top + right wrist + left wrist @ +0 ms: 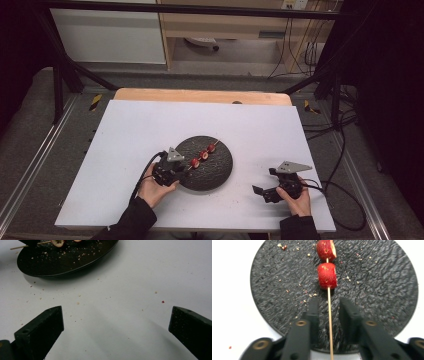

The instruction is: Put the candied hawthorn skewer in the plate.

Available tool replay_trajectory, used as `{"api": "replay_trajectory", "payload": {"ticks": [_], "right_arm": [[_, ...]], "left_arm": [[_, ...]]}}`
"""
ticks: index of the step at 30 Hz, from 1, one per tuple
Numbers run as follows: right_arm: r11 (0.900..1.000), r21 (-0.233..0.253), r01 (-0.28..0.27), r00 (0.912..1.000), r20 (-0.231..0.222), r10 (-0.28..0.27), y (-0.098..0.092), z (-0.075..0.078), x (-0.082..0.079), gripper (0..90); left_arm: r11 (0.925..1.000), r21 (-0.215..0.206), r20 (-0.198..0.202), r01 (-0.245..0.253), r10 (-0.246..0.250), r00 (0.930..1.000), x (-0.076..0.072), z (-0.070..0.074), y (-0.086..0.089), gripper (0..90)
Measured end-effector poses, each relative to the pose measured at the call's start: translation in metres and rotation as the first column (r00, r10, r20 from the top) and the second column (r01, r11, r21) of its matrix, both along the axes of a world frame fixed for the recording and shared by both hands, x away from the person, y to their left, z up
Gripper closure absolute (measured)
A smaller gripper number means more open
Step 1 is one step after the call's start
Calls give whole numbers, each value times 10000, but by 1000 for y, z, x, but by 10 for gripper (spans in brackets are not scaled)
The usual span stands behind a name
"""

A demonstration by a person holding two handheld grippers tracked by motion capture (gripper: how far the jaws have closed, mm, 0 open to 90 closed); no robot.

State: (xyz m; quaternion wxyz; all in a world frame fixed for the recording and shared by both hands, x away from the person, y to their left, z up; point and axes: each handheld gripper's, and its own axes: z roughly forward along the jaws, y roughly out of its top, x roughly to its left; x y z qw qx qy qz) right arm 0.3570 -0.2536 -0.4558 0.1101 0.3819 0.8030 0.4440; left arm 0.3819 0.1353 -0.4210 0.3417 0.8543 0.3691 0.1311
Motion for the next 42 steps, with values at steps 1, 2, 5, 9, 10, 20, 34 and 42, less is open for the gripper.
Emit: {"api": "replay_trajectory", "payload": {"ticks": [1, 2, 5, 9, 10, 20, 34, 42], "right_arm": [[10000, 10, 15, 10000, -22, -15, 0, 0, 0, 5], [10000, 9, 11, 10000, -1, -11, 0, 0, 0, 5], [10000, 27, 38, 10000, 0, -38, -1, 1, 0, 5], [9999, 50, 102, 9999, -67, -102, -1, 1, 0, 5], [9999, 69, 127, 9999, -100, -126, 0, 1, 0, 5], [9994, 201, 275, 9989, -372, -268, -2, 0, 0, 5], [9993, 73, 367, 9980, -522, -363, -4, -3, 0, 5], [9995, 17, 325, 9977, -589, -323, -3, -4, 0, 5]], "left_arm": [[9999, -63, 110, 91, -90, 9999, -1, 2, 3, 648], [9997, -163, 182, 171, -168, 9997, -1, 4, 6, 611], [9987, -289, 249, 419, -412, 9988, -3, 11, 16, 494], [9974, -379, 500, 619, -600, 9969, -5, 18, 33, 349], [9971, -415, 572, 631, -607, 9965, -6, 19, 38, 316], [9992, -395, 810, 20, 13, 9967, -15, 12, 92, 108], [9902, -1251, 814, -619, 724, 9940, -36, -23, 141, 64], [9920, -1030, 882, -732, 824, 9927, -40, -30, 149, 68]]}}
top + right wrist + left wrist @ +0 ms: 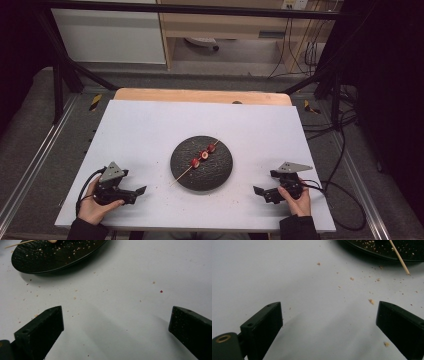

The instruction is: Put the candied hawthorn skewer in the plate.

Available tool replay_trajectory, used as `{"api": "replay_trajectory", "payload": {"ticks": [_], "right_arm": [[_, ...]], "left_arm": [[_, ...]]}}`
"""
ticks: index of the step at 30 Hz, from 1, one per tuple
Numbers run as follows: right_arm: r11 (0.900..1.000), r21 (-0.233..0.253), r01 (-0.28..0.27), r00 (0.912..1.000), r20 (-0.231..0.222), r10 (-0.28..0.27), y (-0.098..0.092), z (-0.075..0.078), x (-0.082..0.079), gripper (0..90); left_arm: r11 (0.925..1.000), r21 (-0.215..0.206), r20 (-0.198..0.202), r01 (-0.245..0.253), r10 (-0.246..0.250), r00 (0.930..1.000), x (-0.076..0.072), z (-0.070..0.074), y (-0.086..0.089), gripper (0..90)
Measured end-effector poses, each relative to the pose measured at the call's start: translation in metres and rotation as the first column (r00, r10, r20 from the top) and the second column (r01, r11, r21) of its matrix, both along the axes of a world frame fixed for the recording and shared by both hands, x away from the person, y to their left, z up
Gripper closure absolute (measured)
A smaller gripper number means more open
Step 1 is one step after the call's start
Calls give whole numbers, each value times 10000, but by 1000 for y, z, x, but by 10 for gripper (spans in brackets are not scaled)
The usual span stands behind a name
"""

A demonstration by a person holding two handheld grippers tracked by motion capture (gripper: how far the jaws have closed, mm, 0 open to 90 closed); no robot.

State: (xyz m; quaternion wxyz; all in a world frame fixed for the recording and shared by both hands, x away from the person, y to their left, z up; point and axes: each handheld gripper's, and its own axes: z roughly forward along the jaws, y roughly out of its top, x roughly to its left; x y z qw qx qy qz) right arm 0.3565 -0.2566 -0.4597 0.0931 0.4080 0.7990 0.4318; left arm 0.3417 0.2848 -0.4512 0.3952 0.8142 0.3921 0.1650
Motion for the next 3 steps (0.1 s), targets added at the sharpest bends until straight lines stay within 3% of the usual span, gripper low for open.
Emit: {"api": "replay_trajectory", "payload": {"ticks": [3], "right_arm": [[10000, -94, 9, 10000, -21, -9, 0, -1, 1, 5]], "left_arm": [[10000, 13, -13, -24, 24, 10000, 0, 0, 1, 68]]}}
